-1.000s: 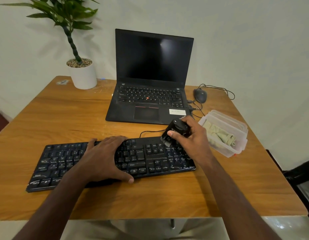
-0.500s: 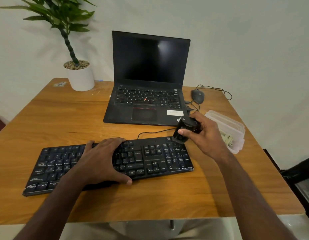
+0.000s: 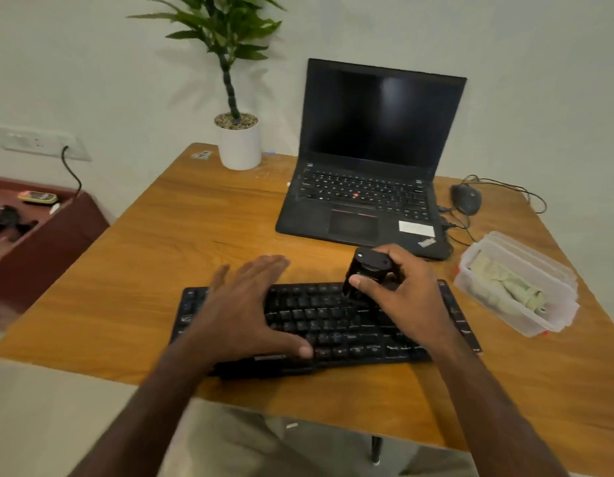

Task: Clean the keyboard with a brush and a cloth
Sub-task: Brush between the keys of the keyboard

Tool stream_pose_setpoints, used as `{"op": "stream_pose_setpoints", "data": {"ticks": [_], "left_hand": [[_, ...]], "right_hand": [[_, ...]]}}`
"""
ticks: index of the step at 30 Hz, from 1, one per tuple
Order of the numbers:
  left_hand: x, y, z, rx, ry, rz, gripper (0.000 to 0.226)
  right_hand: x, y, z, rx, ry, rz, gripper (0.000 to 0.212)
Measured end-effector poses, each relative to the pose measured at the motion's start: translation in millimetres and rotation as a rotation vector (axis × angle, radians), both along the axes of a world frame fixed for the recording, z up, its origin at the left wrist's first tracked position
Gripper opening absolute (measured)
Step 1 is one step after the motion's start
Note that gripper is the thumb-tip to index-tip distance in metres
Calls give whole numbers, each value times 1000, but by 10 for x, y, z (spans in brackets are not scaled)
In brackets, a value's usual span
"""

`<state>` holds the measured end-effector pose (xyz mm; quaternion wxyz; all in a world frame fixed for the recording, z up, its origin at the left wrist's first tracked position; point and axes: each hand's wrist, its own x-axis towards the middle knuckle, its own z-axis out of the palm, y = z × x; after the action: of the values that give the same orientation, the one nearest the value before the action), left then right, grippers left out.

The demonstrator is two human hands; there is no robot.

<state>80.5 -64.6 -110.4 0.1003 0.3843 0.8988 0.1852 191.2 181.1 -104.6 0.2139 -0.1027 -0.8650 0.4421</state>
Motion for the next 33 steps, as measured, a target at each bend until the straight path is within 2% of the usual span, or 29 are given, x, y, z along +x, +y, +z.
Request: {"op": "stream_pose_setpoints", "data": {"ticks": [5,8,11,14,19,26,33], "left_hand": [[-364,-1032,-156,63,-56,152,131],[-333,-1334,-310,88,-111,119,130],[-286,-1353,-369,93,-91,103,133],[-260,-1283,-361,68,-64,94,135],[-283,-1299,-414,56,-62,102,137],[-285,-1291,-421,114,-37,89,128],[-261,-1259,-377,72,-54,108,133]], "right_hand": [[12,-121,-45,15,-111,81,34],[-17,-273,-25,-25,-48,74,30],[-135,-556,38,-132,27,130,27],[-305,-902,49,-245,3,262,27],[-637,-1394,-30,-258,29,388,25],[-883,-1740,-43,-147,23,520,31],[-966,-1398,27,-24,-81,542,26]]}}
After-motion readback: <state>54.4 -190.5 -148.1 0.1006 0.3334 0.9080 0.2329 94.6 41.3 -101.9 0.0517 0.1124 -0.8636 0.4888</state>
